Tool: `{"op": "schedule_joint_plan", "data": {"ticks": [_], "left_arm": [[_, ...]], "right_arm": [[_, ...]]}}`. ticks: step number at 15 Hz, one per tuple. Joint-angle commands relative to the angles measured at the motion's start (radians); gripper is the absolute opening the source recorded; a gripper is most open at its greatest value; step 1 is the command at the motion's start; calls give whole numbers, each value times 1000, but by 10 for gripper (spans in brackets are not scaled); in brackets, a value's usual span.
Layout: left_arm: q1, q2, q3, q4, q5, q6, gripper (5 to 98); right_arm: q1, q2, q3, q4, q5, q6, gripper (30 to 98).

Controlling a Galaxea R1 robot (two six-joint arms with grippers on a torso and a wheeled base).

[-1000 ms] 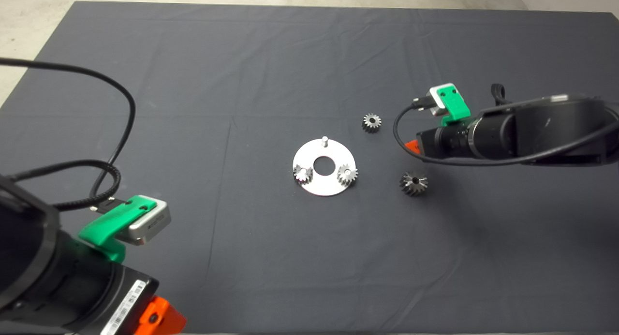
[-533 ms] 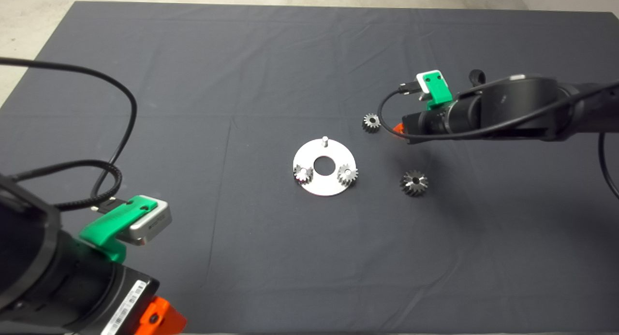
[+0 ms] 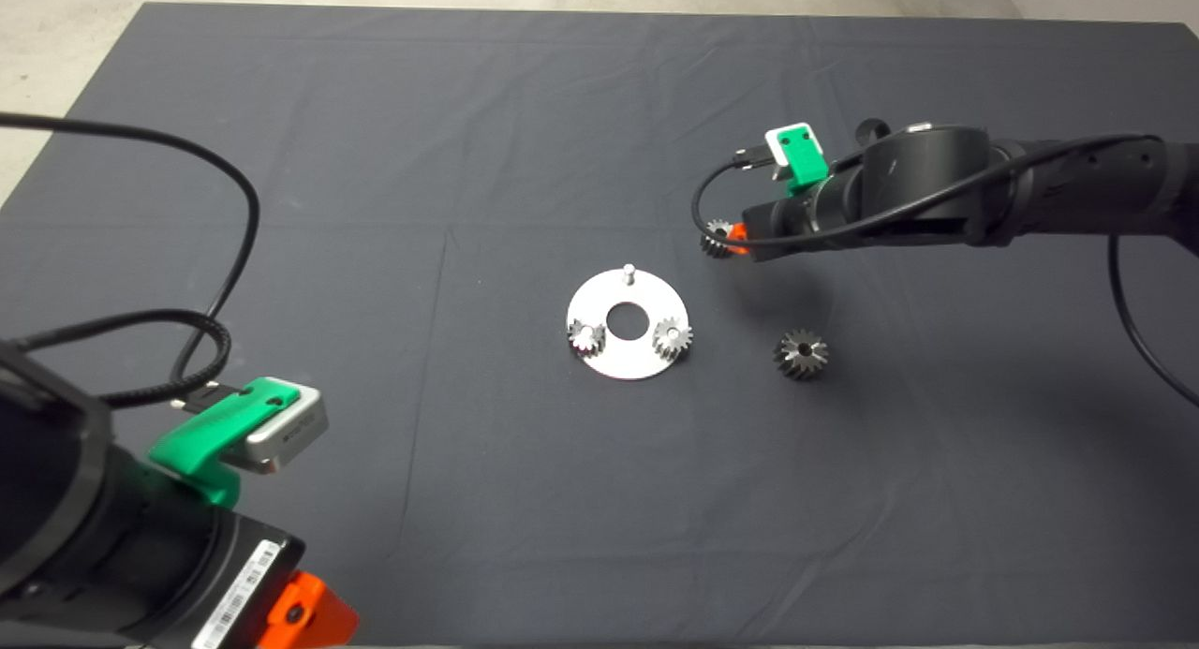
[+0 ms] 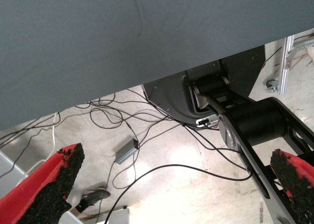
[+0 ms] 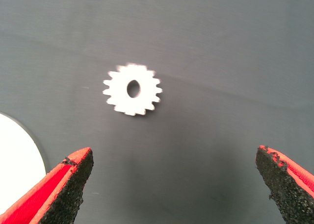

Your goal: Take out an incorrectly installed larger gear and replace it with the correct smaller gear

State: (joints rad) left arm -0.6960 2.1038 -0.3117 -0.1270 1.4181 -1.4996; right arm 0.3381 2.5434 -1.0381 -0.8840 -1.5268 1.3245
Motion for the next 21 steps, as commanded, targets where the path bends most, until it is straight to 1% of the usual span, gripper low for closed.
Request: {"op": "schedule_joint_plan", "data": {"ticks": [1, 2, 4, 6, 8, 9, 10, 12, 13, 16, 17, 18, 21], "left_arm": [[30, -44, 17, -10, 4, -2, 977], [33, -46, 17, -10, 4, -2, 977], [35, -46, 22, -10, 4, -2, 977], [35, -46, 22, -8, 1, -2, 977], [35, -46, 24, -8, 1, -2, 977], [35, -46, 24, -10, 1, -2, 977], [35, -47, 24, -10, 2, -2, 977], [35, -46, 24, -10, 2, -2, 977], [35, -46, 25, -10, 1, -4, 977], [38, -47, 25, -10, 5, -8, 977], [38, -47, 25, -10, 5, -8, 977], [39, -47, 25, -10, 4, -11, 977], [39, -46, 24, -9, 1, -14, 977]], "right_arm": [[16, 10, -20, -29, -7, -4, 882], [16, 10, -22, -29, 5, -4, 915], [8, 12, -55, -29, 9, -2, 923], [7, 21, -77, -29, 25, -2, 970], [3, 22, -78, -29, 37, -4, 970], [3, 21, -80, -30, 37, -4, 970], [3, 19, -86, -31, 44, -2, 970], [-14, 13, -85, -75, 102, -2, 970], [-36, 12, -85, -102, 122, -2, 970], [-97, 21, -85, -194, 164, 1, 970], [-108, 21, -85, -208, 180, 2, 970], [-116, 19, -85, -211, 189, 1, 970], [-117, 16, -86, -242, 191, -2, 970]]}}
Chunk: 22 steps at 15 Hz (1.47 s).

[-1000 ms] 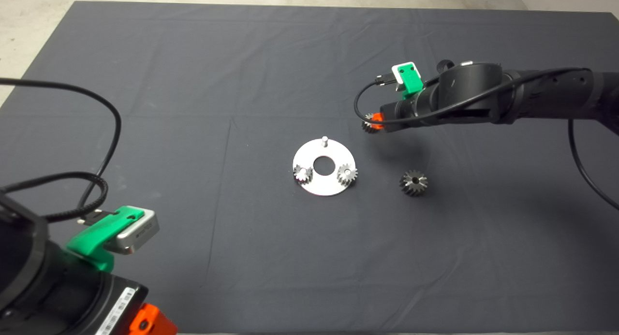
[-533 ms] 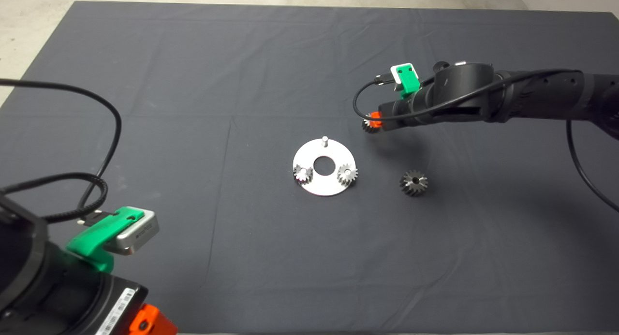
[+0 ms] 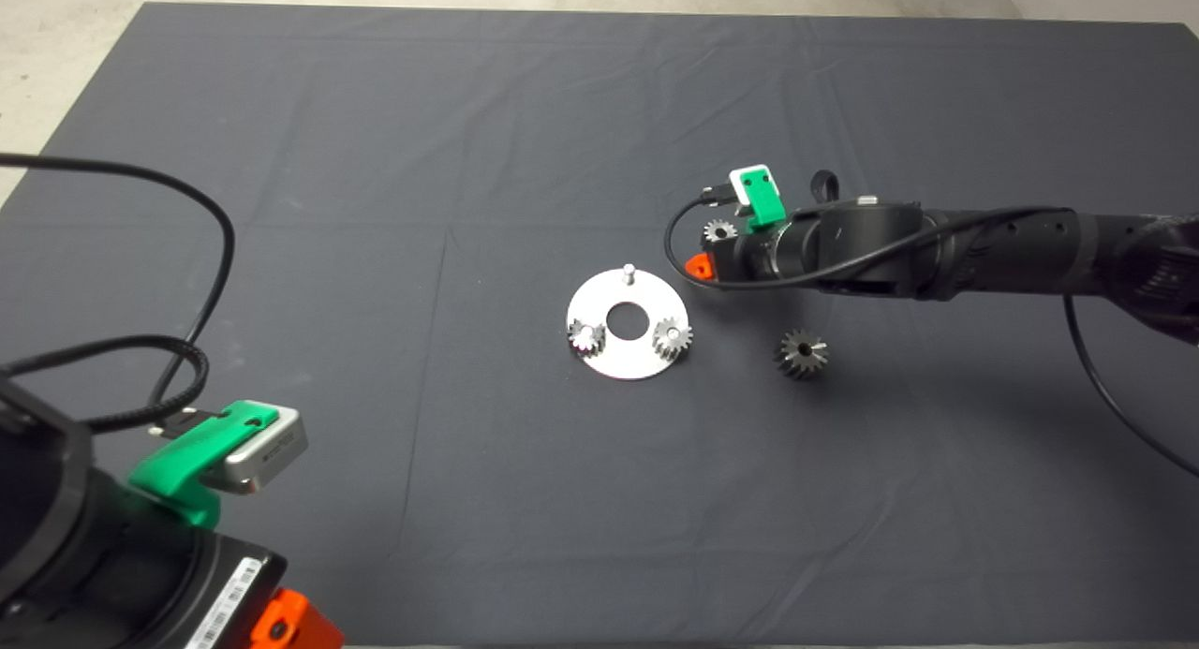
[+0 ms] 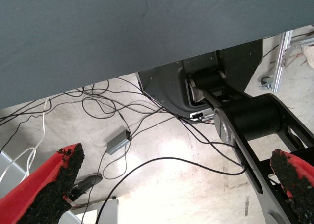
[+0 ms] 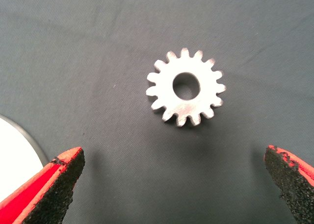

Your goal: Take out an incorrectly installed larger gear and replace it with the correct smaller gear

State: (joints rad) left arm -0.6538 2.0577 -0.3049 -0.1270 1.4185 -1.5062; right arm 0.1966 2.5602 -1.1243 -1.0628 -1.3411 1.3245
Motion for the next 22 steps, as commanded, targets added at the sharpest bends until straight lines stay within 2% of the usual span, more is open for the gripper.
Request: {"op": "schedule_joint_plan", "data": {"ticks": [1, 6, 8, 9, 12, 15, 22], "left_arm": [[-3, 0, 18, -10, 2, -6, 977], [-1, -1, 17, -8, 0, -8, 977], [10, 0, 17, -9, 0, -8, 977], [16, -1, 17, -8, 0, -8, 977], [17, -1, 17, -8, -1, -8, 977], [24, -1, 17, -8, -1, -8, 977], [29, -4, 17, -8, -1, -8, 977]], "right_arm": [[24, 1, 0, -81, 5, -2, 970], [21, 5, -47, -131, 12, 4, 970], [21, 4, -84, -132, 71, 5, 970], [18, 5, -95, -132, 91, 4, 970], [18, 5, -107, -132, 101, 7, 970], [14, 15, -126, -132, 144, 10, 970], [-2, 24, -120, -131, 146, 52, 970]]}}
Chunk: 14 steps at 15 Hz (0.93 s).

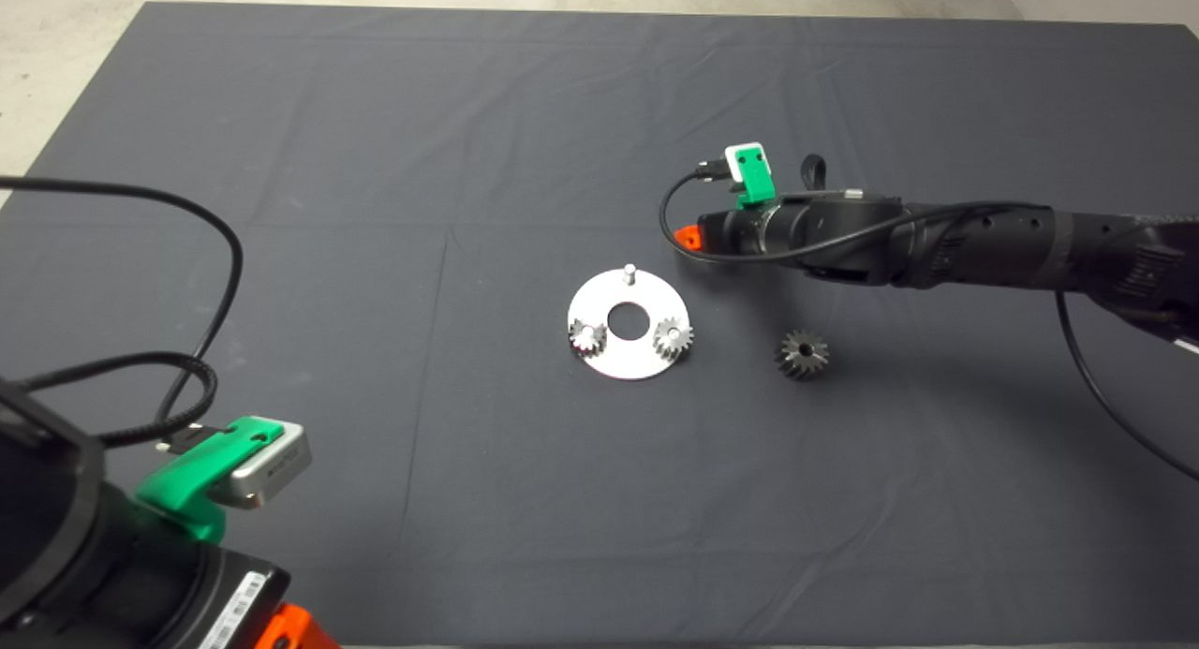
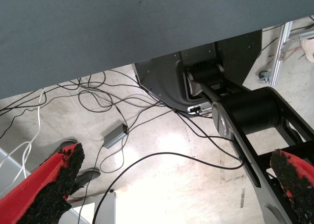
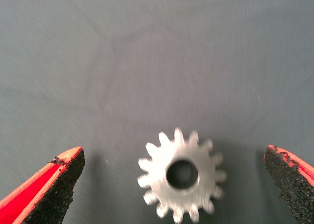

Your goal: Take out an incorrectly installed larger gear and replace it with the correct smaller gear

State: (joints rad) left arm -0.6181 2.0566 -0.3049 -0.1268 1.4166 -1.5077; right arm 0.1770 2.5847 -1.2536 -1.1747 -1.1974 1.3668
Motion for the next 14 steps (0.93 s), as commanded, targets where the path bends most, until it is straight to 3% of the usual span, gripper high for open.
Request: {"op": "schedule_joint_plan", "data": {"ticks": [1, 4, 7, 14], "left_arm": [[-6, -3, 17, -8, 1, -6, 977], [1, -3, 17, -8, 5, -6, 977], [8, -6, 17, -8, 7, -6, 976], [8, -14, 17, -8, 7, -6, 977]], "right_arm": [[16, -1, 10, -19, 1, 9, 970], [18, -4, 10, -19, 1, 12, 970], [19, -2, 10, -19, 2, 54, 970], [18, 3, 10, -19, 2, 54, 969]]}}
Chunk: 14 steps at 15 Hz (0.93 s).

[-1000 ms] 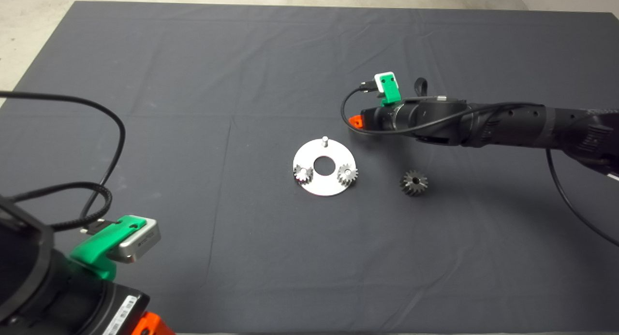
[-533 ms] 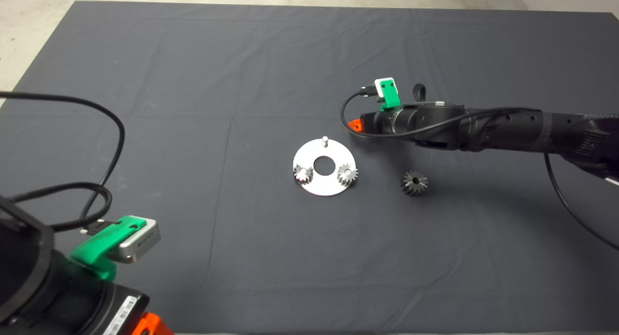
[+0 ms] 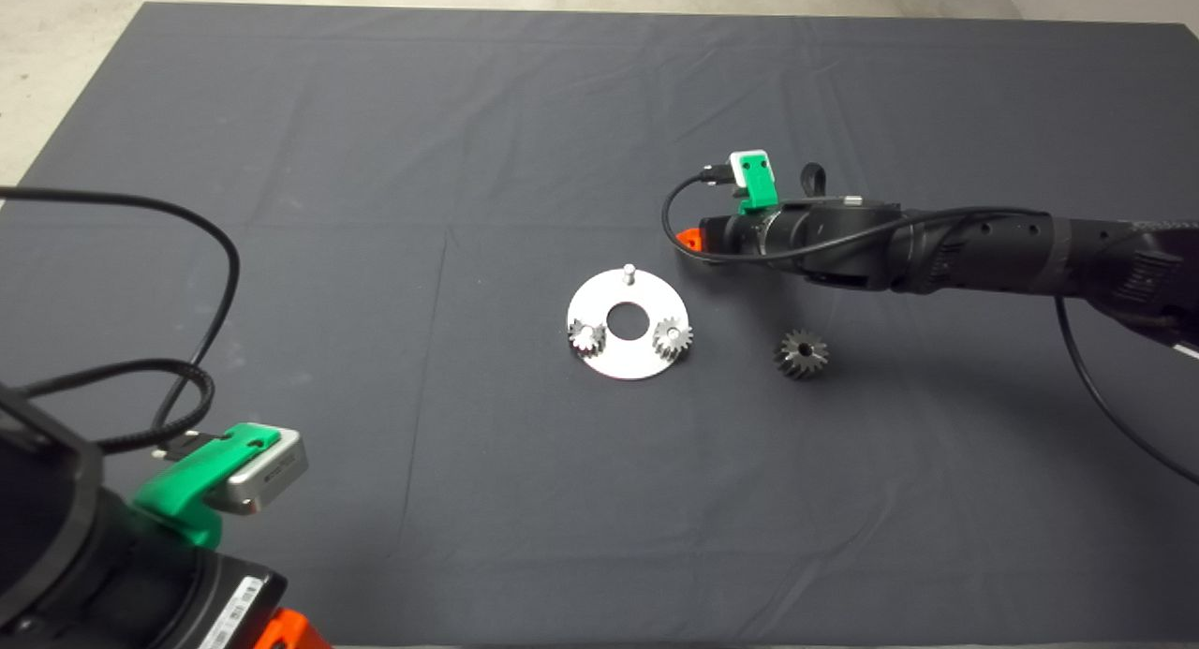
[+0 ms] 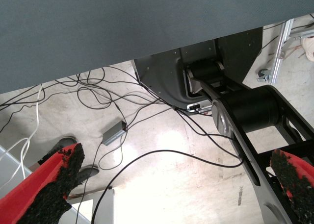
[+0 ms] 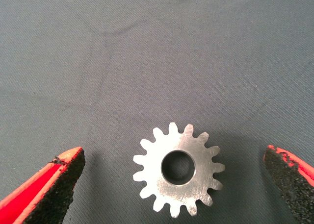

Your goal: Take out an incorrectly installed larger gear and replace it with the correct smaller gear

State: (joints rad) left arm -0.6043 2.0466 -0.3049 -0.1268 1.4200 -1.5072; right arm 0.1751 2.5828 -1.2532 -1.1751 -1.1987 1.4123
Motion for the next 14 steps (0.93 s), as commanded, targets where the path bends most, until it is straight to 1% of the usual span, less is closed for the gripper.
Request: {"op": "schedule_joint_plan", "data": {"ticks": [1, 4, 5, 6, 8, 9, 11, 12, 13, 14], "left_arm": [[-6, -4, 17, -8, 4, -5, 977], [-6, -4, 17, -7, 4, -5, 977], [-6, -4, 17, -7, 4, -5, 977], [-6, -4, 17, -7, 4, -5, 977], [-6, -4, 17, -7, 3, -5, 977], [-6, -4, 17, -7, 2, -5, 977], [-6, -4, 17, -7, 0, -5, 977], [-6, -6, 17, -7, 0, -5, 977], [-6, -5, 17, -7, 0, -5, 977], [-6, -4, 17, -7, 0, -5, 977]], "right_arm": [[21, 3, 9, -18, 2, 8, 958], [21, 0, 14, -18, 2, 8, 956], [23, 0, 14, -17, 2, 8, 912], [24, 1, 16, -17, 2, 8, 900], [25, 7, 16, -15, 2, 8, 897], [26, 17, 20, -14, 2, 8, 862], [26, 18, 28, -14, 2, 8, 853], [24, 18, 39, -15, -4, 8, 842], [24, 18, 45, -15, -5, 8, 804], [23, 17, 46, -15, -4, 8, 797]]}}
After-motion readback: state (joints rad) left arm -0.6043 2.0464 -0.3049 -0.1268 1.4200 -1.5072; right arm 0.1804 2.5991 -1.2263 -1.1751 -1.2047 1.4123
